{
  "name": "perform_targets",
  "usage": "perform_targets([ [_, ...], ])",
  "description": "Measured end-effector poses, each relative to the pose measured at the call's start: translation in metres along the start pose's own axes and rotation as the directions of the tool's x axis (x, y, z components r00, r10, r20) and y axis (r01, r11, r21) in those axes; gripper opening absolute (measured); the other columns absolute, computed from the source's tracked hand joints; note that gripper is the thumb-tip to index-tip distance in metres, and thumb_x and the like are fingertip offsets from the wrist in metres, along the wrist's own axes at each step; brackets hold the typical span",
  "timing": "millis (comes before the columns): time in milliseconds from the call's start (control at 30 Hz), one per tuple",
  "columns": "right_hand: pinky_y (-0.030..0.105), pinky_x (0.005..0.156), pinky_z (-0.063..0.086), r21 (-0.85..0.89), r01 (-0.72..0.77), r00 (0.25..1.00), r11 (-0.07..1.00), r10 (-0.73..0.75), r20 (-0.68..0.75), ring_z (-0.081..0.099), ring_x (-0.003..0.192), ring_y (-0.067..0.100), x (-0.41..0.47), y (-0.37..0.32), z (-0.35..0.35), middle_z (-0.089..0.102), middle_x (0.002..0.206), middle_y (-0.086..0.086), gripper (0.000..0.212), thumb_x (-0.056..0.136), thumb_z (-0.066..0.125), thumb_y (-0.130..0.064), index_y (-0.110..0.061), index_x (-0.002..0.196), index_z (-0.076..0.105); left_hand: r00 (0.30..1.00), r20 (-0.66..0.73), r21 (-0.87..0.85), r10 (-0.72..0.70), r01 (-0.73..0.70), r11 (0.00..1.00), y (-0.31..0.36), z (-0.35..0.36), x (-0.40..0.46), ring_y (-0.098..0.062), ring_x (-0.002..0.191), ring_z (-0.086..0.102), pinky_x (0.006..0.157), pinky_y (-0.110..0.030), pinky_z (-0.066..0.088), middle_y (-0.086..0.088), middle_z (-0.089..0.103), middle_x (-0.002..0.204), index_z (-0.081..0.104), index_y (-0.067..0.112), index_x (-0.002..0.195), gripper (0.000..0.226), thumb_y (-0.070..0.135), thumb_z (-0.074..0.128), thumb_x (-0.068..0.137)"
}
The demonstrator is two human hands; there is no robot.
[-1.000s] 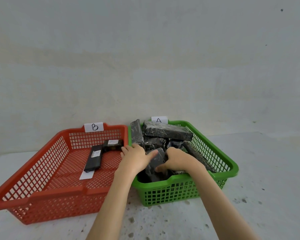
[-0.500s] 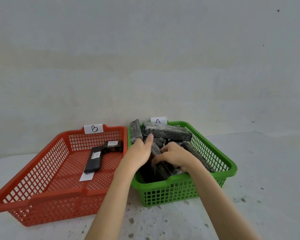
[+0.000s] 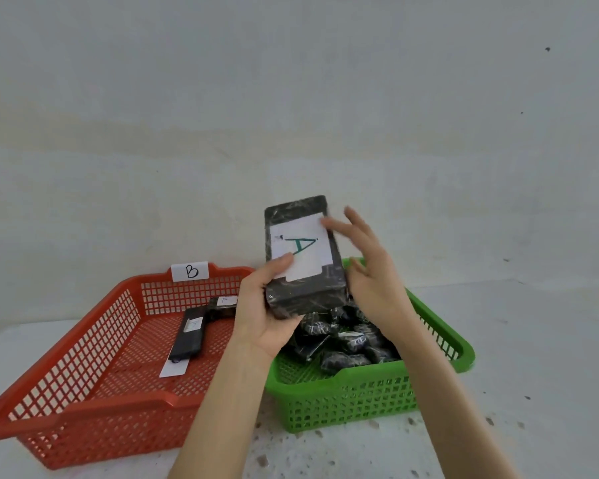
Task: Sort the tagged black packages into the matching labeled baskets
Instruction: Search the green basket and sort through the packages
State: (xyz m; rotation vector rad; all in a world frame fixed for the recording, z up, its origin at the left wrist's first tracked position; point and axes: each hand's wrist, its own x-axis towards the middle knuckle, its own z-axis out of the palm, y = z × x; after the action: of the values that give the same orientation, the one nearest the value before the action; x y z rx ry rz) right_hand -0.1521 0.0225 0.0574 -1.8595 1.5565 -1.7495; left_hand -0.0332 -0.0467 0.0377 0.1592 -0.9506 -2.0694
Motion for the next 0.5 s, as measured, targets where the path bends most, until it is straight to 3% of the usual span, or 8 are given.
perform_targets([
  [33,0.027,0.102,0.043,0.144,-0.122,0.992,0.982,0.126,-0.018,0.03,0.133,0.006,0.0,0.003,0.0,0.035,0.143,-0.012,0.053,0.089,0.044,0.001,-0.04,0.122,0.048,0.999,-0.004,-0.003,0.036,-0.036,0.999,-0.001,-0.001,0.001,-0.021,0.074,0.071,0.068,-0.031,0.059,-0.008,0.074,0.087,0.07,0.008,0.094,0.031,0.013,0.06,0.065],
  [100,0.043,0.096,0.049,0.421,-0.384,0.923,0.822,0.355,0.149,0.051,0.122,0.021,0.001,0.009,-0.003,0.053,0.135,0.006,0.04,0.095,0.043,-0.019,-0.028,0.134,0.043,0.992,-0.036,0.033,0.117,-0.116,0.993,-0.003,-0.001,0.002,-0.02,0.076,0.071,0.064,-0.031,0.059,-0.007,0.072,0.089,0.056,0.008,0.115,0.051,0.01,0.06,0.064],
  [167,0.045,0.085,0.055,0.506,-0.521,0.85,0.688,0.359,0.387,0.063,0.11,0.026,0.0,0.015,-0.005,0.062,0.123,0.012,0.04,0.093,0.048,-0.03,-0.02,0.131,0.048,0.979,-0.037,0.121,0.203,-0.197,0.973,-0.005,0.001,0.002,-0.02,0.083,0.069,0.064,-0.029,0.059,-0.007,0.069,0.1,0.049,0.011,0.129,0.065,0.01,0.06,0.064],
  [233,0.041,0.075,0.059,0.494,-0.555,0.817,0.67,0.325,0.476,0.067,0.102,0.024,-0.001,0.017,-0.007,0.062,0.121,0.012,0.046,0.085,0.062,-0.02,-0.015,0.129,0.048,0.97,-0.035,0.218,0.241,-0.227,0.949,-0.007,0.002,0.003,-0.021,0.091,0.068,0.07,-0.032,0.058,-0.007,0.068,0.11,0.048,0.016,0.13,0.065,0.015,0.061,0.067],
  [333,0.034,0.063,0.06,0.503,-0.596,0.802,0.627,0.429,0.415,0.068,0.093,0.024,0.0,0.022,-0.016,0.062,0.115,0.012,0.052,0.076,0.066,0.0,-0.006,0.124,0.048,0.991,-0.067,0.496,0.119,-0.07,0.865,-0.005,0.0,0.001,-0.025,0.117,0.058,0.095,-0.04,0.05,-0.008,0.06,0.129,0.044,0.017,0.136,0.062,0.037,0.057,0.078],
  [400,0.033,0.054,0.06,0.486,-0.601,0.794,0.635,0.544,0.272,0.066,0.087,0.024,0.003,0.029,-0.028,0.062,0.105,0.009,0.043,0.08,0.062,0.002,-0.007,0.12,0.049,0.981,-0.19,0.719,0.049,0.105,0.687,-0.002,-0.005,0.002,-0.024,0.127,0.048,0.102,-0.037,0.042,-0.008,0.051,0.138,0.04,0.016,0.141,0.062,0.05,0.041,0.089],
  [467,0.032,0.048,0.059,0.377,-0.649,0.742,0.66,0.658,0.125,0.064,0.082,0.023,0.005,0.04,-0.04,0.06,0.101,0.01,0.039,0.084,0.061,-0.005,-0.005,0.121,0.047,0.954,-0.287,0.815,0.092,0.193,0.546,0.003,-0.018,0.006,-0.023,0.123,0.048,0.101,-0.037,0.04,-0.007,0.051,0.132,0.046,0.014,0.135,0.055,0.05,0.03,0.095],
  [500,0.033,0.046,0.058,0.31,-0.693,0.701,0.651,0.709,0.075,0.062,0.082,0.024,0.005,0.047,-0.045,0.058,0.106,0.014,0.04,0.086,0.06,-0.008,-0.002,0.122,0.045,0.947,-0.292,0.836,0.131,0.187,0.515,0.006,-0.025,0.007,-0.02,0.112,0.053,0.098,-0.037,0.04,-0.004,0.056,0.116,0.055,0.018,0.118,0.044,0.046,0.029,0.097],
])
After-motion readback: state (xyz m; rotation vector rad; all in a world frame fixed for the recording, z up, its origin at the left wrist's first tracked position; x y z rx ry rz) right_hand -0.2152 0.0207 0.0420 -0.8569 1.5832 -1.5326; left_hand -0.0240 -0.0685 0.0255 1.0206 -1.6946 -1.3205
